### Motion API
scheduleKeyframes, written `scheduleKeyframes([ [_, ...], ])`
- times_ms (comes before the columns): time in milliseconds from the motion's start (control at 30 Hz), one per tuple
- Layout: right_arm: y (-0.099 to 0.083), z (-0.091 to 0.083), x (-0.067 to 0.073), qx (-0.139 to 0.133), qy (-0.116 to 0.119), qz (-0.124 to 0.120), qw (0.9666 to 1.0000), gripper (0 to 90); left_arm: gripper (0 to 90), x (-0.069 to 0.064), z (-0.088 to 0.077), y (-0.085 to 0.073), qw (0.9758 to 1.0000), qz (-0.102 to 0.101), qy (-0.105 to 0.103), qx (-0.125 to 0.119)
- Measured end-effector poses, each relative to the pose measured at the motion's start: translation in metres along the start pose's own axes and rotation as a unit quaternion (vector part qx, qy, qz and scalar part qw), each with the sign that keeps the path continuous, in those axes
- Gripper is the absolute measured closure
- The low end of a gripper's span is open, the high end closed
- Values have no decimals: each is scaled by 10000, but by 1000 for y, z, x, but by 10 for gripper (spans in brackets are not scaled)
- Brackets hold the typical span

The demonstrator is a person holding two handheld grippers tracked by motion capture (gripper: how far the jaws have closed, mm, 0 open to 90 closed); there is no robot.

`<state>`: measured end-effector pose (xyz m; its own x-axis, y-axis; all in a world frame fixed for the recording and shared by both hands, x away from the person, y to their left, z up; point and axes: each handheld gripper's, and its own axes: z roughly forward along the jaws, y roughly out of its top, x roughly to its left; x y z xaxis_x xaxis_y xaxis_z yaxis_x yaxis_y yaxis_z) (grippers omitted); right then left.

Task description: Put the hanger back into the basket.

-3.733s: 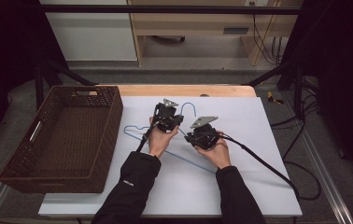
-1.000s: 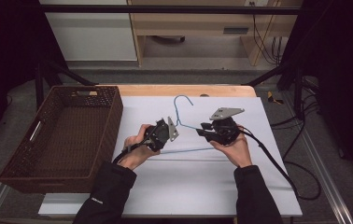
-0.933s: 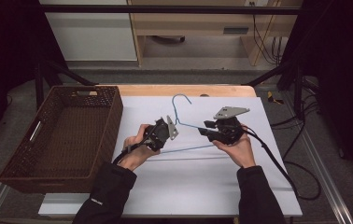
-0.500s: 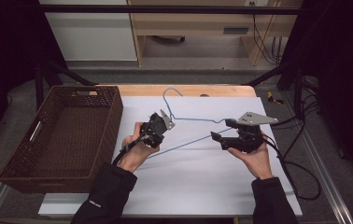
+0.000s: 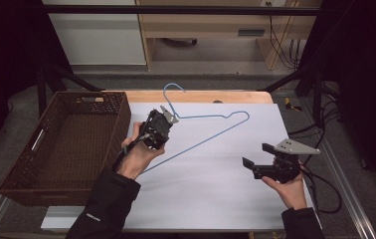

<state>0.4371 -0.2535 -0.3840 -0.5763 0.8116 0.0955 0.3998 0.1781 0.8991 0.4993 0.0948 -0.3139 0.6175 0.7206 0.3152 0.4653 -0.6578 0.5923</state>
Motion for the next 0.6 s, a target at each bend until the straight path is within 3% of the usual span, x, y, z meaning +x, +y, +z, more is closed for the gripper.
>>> scheduleKeyframes([
  [167, -11, -1, -5, 47, -69, 112, 9999, 89, 870, 7, -18, 3, 10000, -16, 10, -39],
  [300, -14, 0, -6, 112, -141, 35, 9998, 80, 870, 19, -40, 2, 9997, -86, 185, -145],
  [600, -18, 1, -4, 138, -168, 58, 9997, 71, 870, 44, -71, -4, 9984, -265, 402, -283],
])
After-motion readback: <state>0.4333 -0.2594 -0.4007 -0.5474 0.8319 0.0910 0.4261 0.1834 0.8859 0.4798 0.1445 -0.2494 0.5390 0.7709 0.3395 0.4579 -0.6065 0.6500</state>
